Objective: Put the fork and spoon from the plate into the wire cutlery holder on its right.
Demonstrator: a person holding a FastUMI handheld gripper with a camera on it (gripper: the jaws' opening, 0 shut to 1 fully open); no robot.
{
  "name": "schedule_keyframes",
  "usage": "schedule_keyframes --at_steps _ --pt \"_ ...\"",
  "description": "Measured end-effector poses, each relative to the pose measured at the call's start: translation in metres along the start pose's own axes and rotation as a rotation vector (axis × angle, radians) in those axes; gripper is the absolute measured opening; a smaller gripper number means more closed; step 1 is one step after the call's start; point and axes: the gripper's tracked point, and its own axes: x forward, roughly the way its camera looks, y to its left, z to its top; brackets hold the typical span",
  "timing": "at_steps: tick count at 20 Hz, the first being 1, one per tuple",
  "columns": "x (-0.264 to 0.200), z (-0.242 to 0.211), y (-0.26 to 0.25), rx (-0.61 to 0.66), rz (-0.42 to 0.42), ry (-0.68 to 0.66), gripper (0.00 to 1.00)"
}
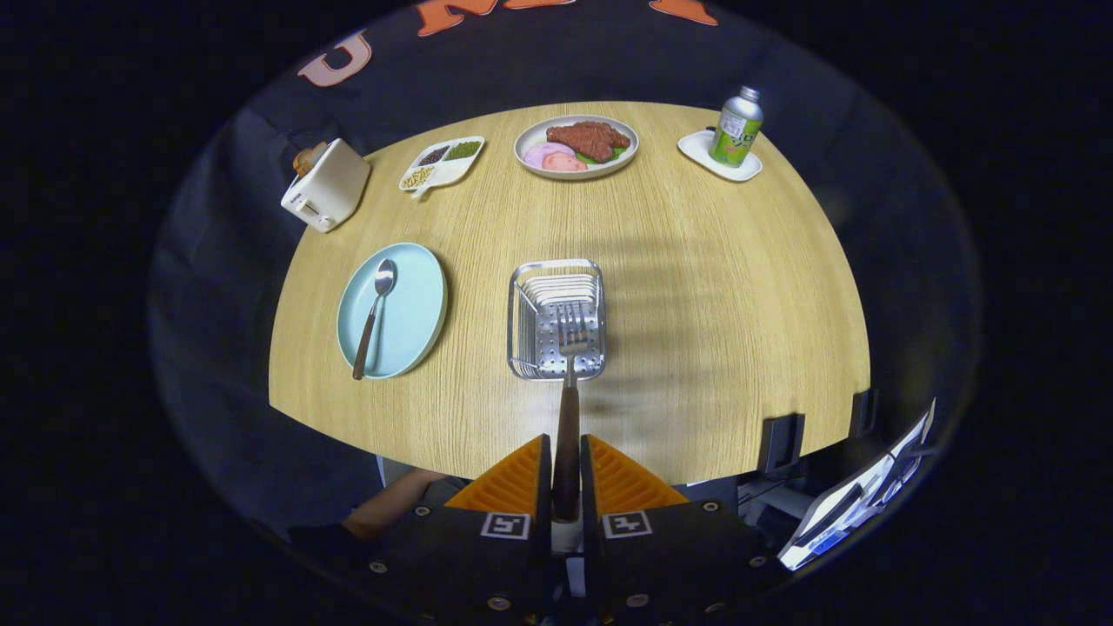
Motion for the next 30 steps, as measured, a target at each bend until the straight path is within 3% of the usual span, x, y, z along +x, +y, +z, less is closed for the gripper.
schedule_keyframes --at_steps 1,6,8,15,21,30 --pt "-0.005 0.009 -0.001 -0.005 -0.009 -0.026 0.18" --pt "-0.032 0.049 0.005 0.006 -0.023 -0.147 0.52" --pt "-0.042 0.062 0.012 0.002 -0.024 -0.190 0.59" --pt "-0.046 0.087 0.079 -0.065 0.035 -0.267 0.61" --pt "-0.007 0.072 0.165 -0.149 0.117 -0.194 0.62" --pt "0.061 0.050 0.260 -0.219 0.171 -0.070 0.62"
